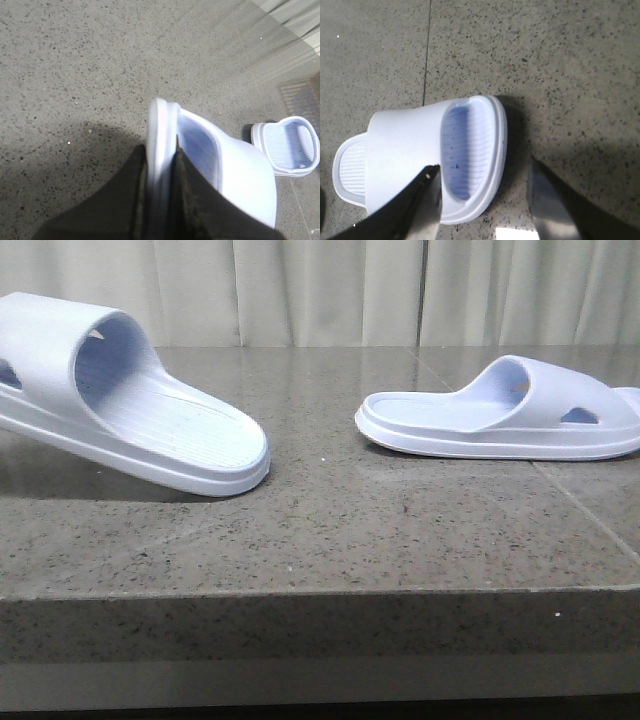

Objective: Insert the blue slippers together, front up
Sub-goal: 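Grasp the heel of the other slipper with the right gripper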

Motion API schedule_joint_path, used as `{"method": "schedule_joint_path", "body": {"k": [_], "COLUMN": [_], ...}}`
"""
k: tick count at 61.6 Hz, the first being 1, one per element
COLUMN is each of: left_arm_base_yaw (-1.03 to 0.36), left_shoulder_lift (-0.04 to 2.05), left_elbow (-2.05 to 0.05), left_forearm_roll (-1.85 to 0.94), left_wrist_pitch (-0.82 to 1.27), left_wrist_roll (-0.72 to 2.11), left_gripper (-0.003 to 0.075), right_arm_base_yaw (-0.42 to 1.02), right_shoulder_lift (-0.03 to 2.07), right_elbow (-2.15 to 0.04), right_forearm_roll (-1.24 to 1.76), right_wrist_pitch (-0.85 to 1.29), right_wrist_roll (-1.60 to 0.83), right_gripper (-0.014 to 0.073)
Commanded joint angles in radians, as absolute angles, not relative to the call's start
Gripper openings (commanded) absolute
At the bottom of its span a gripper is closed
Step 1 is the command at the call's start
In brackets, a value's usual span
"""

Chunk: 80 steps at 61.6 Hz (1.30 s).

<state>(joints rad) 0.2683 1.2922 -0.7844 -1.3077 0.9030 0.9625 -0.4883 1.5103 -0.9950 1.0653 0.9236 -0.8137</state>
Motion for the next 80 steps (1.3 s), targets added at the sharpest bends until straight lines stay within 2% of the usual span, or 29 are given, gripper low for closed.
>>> {"method": "schedule_joint_path", "body": {"k": [1, 26, 41, 58, 72, 80], "left_arm_base_yaw": [0.264, 0.264, 0.264, 0.264, 0.262, 0.24], "left_shoulder_lift": [1.262, 1.262, 1.262, 1.262, 1.262, 1.262], "left_elbow": [-0.807, -0.807, -0.807, -0.807, -0.807, -0.807], "left_forearm_roll": [-1.364, -1.348, -1.346, -1.346, -1.351, -1.41], "left_wrist_pitch": [0.917, 0.915, 0.913, 0.913, 0.913, 0.919], "left_wrist_roll": [0.967, 0.967, 0.967, 0.967, 0.967, 0.967], "left_gripper": [-0.002, -0.002, -0.002, -0.002, -0.002, -0.002], "right_arm_base_yaw": [-0.493, -0.401, -0.346, -0.346, -0.346, -0.347], "right_shoulder_lift": [1.522, 1.662, 1.699, 1.736, 1.729, 1.681], "right_elbow": [-1.049, -1.101, -1.101, -1.101, -1.102, -1.102], "right_forearm_roll": [1.126, 1.159, 1.16, 1.161, 1.161, 1.163], "right_wrist_pitch": [0.957, 0.941, 0.924, 0.944, 0.967, 0.985], "right_wrist_roll": [-0.836, -0.855, -0.858, -0.858, -0.869, -0.886], "right_gripper": [0.0415, 0.0402, 0.0172, 0.0139, -0.012, -0.0114]}}
